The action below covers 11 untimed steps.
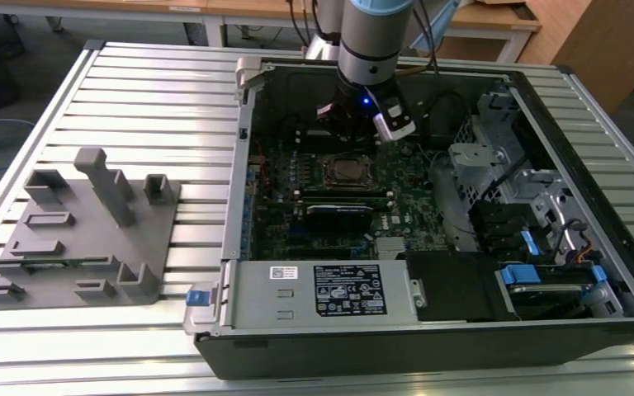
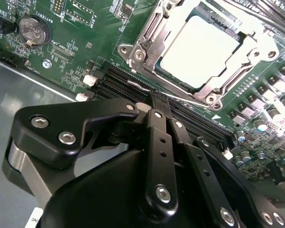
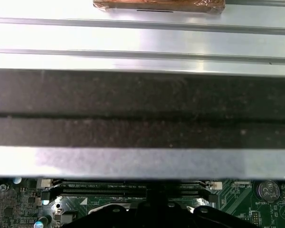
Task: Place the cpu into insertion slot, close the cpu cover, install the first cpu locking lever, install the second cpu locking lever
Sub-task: 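Install the first cpu locking lever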
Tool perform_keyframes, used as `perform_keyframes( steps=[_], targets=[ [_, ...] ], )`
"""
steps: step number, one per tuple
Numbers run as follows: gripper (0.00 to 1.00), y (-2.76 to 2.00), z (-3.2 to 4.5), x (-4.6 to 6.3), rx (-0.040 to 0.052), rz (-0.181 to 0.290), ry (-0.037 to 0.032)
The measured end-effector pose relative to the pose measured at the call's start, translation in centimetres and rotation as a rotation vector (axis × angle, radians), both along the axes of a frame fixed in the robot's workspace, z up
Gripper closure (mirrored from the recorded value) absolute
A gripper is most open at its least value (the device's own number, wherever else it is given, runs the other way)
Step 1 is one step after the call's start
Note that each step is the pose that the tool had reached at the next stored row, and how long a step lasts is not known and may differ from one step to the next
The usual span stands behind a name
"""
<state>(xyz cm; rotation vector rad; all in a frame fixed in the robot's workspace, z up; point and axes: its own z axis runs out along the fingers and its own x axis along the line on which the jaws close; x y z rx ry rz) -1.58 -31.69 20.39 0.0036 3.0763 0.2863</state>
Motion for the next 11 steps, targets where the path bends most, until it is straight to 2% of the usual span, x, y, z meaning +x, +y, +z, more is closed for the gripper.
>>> perform_keyframes(
  steps=[7, 11],
  targets=[
    [0.89, -0.01, -0.13, 0.00, -0.0163, -0.022, 0.0001],
    [0.89, 0.03, -0.20, 0.00, -0.0202, -0.034, 0.0002]
  ],
)
